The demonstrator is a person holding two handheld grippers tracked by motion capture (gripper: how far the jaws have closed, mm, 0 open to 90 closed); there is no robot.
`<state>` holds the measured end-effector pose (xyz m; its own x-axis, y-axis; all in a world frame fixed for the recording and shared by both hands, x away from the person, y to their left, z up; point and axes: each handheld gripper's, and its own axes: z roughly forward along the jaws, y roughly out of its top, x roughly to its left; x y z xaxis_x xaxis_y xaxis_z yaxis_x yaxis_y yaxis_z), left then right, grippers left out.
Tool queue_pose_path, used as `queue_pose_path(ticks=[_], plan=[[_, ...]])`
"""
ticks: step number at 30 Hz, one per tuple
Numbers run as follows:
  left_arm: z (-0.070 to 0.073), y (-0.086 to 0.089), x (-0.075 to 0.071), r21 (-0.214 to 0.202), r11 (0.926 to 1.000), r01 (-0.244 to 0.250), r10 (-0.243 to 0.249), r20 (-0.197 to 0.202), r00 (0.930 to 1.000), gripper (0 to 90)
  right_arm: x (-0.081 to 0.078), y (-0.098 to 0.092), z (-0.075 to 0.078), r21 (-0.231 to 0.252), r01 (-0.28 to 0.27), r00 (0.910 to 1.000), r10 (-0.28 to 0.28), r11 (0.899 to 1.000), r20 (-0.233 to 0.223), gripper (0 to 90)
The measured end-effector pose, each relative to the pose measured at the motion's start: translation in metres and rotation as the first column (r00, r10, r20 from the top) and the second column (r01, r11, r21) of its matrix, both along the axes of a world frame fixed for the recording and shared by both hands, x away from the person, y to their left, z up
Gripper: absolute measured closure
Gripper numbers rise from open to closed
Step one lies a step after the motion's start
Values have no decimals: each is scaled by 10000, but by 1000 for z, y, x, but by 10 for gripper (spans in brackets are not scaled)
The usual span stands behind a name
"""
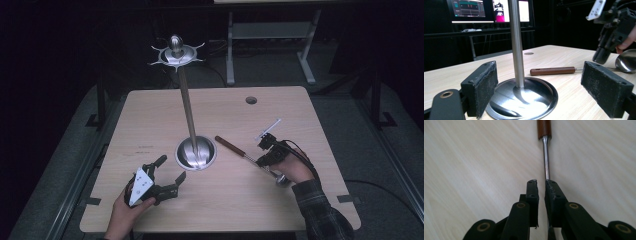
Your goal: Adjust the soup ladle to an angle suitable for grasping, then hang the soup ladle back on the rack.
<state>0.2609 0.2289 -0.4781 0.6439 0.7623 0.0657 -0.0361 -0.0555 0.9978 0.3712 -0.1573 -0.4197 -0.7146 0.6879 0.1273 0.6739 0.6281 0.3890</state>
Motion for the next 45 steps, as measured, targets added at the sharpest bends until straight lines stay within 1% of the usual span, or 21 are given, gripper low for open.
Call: queue_pose_path(ticks=[2,3,6,9,11,14,16,18,21,22,23,25,29,31,32,35,36,38,39,43,45], plan=[[0,0,-1,57,10000,35,-35,55,10000,133,4,4,3,-77,13,10000,-13,10000,6,772],[0,0,-1,90,9999,54,-55,74,10000,133,6,6,4,-94,-35,10000,35,10000,89,758],[0,-1,0,110,9999,92,-93,82,9999,133,13,10,6,101,-109,9998,108,9999,142,734],[0,0,-1,108,9999,81,-82,66,9999,133,19,15,7,-15,-201,9997,201,9998,168,676],[0,0,0,121,9999,89,-90,64,9999,133,24,20,9,24,-302,9992,301,9995,255,632],[0,0,0,215,9997,96,-97,42,9999,133,30,26,9,-144,-431,9988,435,9990,238,581],[0,0,0,253,9996,109,-110,56,9999,133,34,30,9,-170,-552,9981,556,9983,254,567],[0,0,0,168,9998,122,-122,20,9999,133,37,35,10,-182,-596,9981,598,9981,130,546],[0,-1,0,150,9998,145,-145,-7,9999,133,43,43,10,-461,-721,9970,733,9963,238,512],[0,-1,0,130,9998,152,-152,-16,9999,133,44,45,10,-513,-792,9960,812,9955,374,512],[0,-1,0,124,9998,156,-155,-36,9999,133,45,47,10,-505,-723,9960,748,9961,490,516],[0,-1,0,92,9999,143,-143,-64,9999,133,49,52,10,-593,-838,9958,858,9947,312,530],[0,-1,0,90,9998,150,-150,-34,9999,133,57,62,9,-746,-965,9948,987,9925,261,544],[0,-1,0,106,9998,148,-147,-35,9999,133,60,68,8,-833,-1014,9946,1030,9914,153,554],[0,-1,0,102,9998,141,-141,-46,9999,133,62,72,6,-1014,-1088,9939,1098,9889,48,556],[0,-1,0,58,9999,113,-112,-49,9999,133,67,79,3,-1336,-1148,9934,1147,9844,-80,572],[0,-1,0,42,9999,114,-114,-38,9999,133,68,81,1,-1445,-1187,9929,1191,9824,-60,579],[0,-1,0,78,9999,139,-139,-17,9999,133,70,83,-2,-1421,-1200,9928,1188,9826,-167,594],[0,-1,0,74,9999,129,-129,-17,9999,133,71,83,-4,-1492,-1230,9924,1207,9811,-245,598],[0,-1,0,64,9999,134,-134,-21,9999,133,73,84,-13,-2005,-1277,9914,1189,9713,-555,625],[0,-1,0,67,9999,148,-148,-29,9999,133,74,84,-15,-2091,-1367,9898,1247,9683,-695,642]])
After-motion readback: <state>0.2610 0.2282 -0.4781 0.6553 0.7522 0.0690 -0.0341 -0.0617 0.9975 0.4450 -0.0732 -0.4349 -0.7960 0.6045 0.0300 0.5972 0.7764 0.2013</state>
